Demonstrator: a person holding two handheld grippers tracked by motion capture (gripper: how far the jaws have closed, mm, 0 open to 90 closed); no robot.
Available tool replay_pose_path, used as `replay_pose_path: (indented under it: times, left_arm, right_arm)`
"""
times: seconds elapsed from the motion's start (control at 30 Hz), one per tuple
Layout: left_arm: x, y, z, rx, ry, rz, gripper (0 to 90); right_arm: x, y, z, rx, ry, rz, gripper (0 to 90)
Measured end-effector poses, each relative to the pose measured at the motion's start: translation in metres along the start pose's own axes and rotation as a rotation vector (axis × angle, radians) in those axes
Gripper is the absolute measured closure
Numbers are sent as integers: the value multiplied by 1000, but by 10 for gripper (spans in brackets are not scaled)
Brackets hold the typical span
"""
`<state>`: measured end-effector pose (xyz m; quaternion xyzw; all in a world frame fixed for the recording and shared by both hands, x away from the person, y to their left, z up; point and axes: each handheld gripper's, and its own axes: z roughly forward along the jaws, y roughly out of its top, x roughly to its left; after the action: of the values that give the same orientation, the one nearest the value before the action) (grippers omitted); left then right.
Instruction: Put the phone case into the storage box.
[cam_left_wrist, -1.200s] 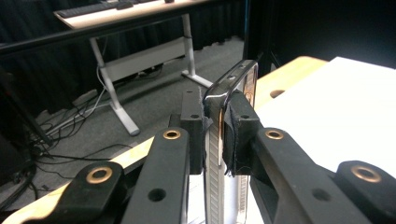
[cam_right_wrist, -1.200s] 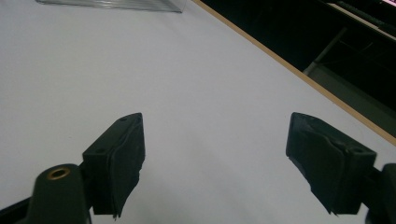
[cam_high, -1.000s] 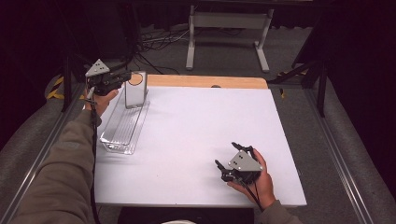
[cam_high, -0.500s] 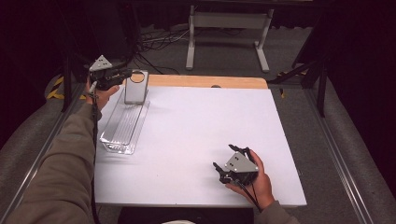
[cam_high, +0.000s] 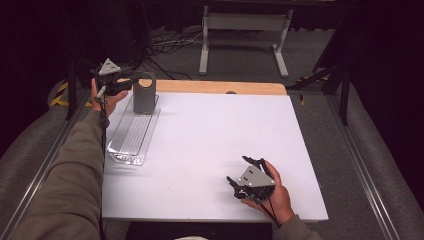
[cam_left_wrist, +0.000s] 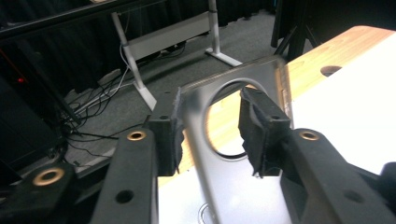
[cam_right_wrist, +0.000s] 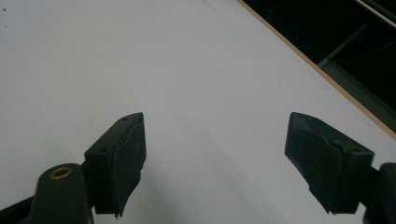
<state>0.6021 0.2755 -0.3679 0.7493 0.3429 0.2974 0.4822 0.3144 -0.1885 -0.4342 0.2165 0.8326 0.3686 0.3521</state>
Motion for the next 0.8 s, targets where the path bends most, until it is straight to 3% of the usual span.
replay_pose_path:
  times: [0.17,0.23,0.33,0.8]
  left_arm:
    - [-4,2,3,14,20,19,617]
    - [-6,2,4,22,6,20,682]
    - [-7,3,4,23,23,24,628]
    - [-14,3,-11,0,26,21,612]
  right_arm:
    - [3,2,0,3,3,-13,216]
    - [3,2,-1,1,-2,-17,217]
    - [3,3,-2,-8,-5,-19,216]
    - [0,4,-5,-29,-24,-9,228]
